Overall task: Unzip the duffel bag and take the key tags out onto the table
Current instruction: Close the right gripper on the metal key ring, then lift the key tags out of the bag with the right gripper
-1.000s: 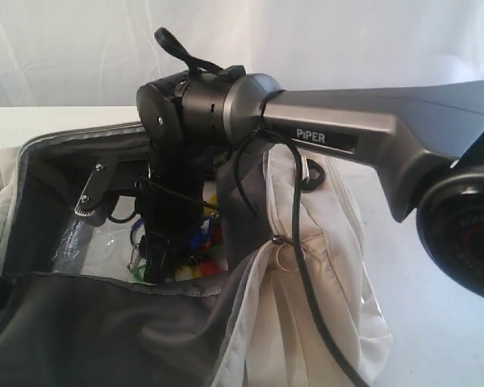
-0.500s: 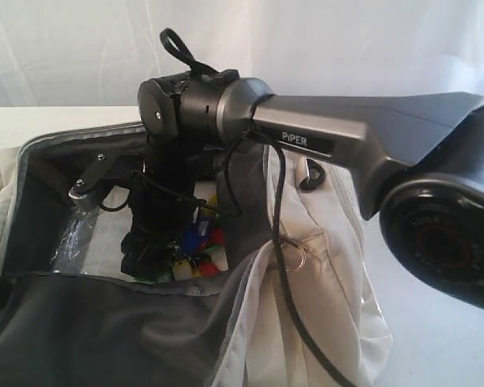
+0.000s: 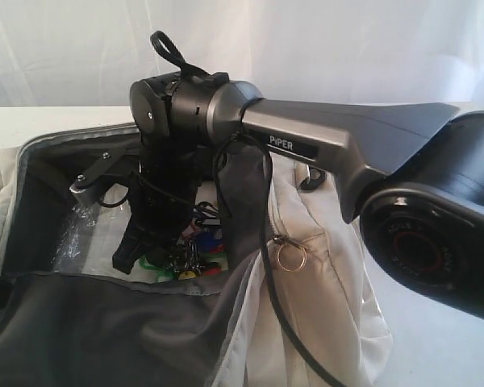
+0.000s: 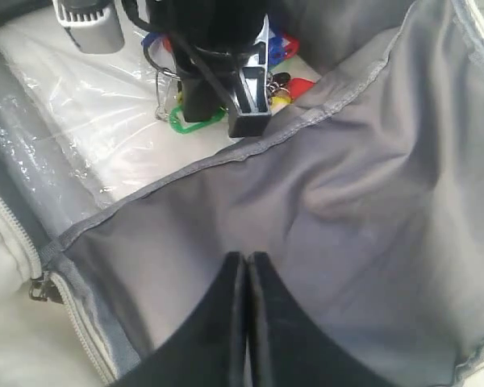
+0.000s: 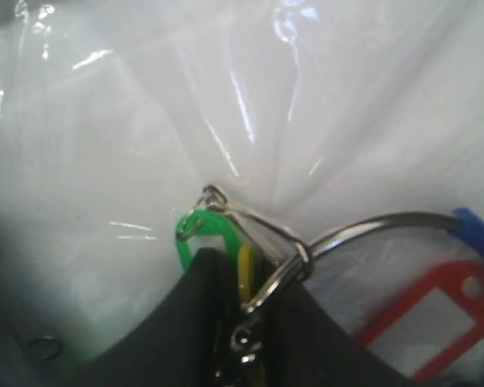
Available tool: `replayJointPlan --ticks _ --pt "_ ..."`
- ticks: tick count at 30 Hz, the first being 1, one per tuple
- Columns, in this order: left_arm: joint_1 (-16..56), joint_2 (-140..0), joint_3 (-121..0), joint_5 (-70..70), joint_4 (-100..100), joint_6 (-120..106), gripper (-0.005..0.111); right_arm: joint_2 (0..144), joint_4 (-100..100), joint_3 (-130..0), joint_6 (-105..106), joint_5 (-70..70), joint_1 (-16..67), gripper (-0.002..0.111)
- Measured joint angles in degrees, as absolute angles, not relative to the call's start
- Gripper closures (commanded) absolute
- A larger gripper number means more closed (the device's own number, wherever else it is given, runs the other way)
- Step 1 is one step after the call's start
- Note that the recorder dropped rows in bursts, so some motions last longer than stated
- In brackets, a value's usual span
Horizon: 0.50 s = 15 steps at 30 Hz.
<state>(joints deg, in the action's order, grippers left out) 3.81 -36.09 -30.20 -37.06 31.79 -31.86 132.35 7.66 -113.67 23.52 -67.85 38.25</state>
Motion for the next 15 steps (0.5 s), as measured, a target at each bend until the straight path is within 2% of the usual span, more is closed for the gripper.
replayJointPlan --ticks 15 --pt "3.81 -36.09 -30.20 -37.06 31.79 -31.86 0.107 123.42 4.97 -114.59 22.44 -69.72 38.25 0.108"
